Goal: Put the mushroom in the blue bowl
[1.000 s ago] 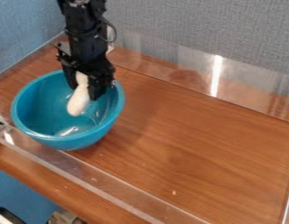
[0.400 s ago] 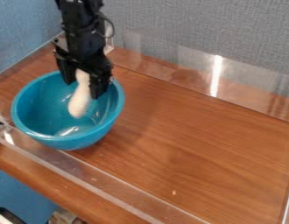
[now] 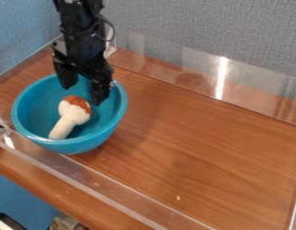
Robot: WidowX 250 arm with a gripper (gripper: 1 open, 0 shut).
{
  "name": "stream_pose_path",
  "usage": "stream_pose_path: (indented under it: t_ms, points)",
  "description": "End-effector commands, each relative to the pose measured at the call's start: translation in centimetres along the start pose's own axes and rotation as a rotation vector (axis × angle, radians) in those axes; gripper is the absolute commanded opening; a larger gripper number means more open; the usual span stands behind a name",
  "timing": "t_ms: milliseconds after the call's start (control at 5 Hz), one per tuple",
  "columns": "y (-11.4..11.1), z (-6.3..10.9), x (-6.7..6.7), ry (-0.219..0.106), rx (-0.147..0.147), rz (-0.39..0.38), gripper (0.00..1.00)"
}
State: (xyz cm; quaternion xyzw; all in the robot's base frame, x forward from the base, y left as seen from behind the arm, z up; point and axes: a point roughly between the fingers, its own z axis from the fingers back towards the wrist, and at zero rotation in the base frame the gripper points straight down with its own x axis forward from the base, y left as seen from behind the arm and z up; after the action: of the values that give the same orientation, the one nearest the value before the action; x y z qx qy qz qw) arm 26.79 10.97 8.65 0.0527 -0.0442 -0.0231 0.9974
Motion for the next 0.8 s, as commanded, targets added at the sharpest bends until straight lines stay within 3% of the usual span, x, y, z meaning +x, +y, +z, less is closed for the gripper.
stream_pose_path:
  t_ms: [0, 600]
  points:
    - [0.5, 1.6, -0.2, -0.043, 0.026, 0.009, 1.0]
    - [0.5, 0.4, -0.8, -0.007, 0.024, 0.026, 1.0]
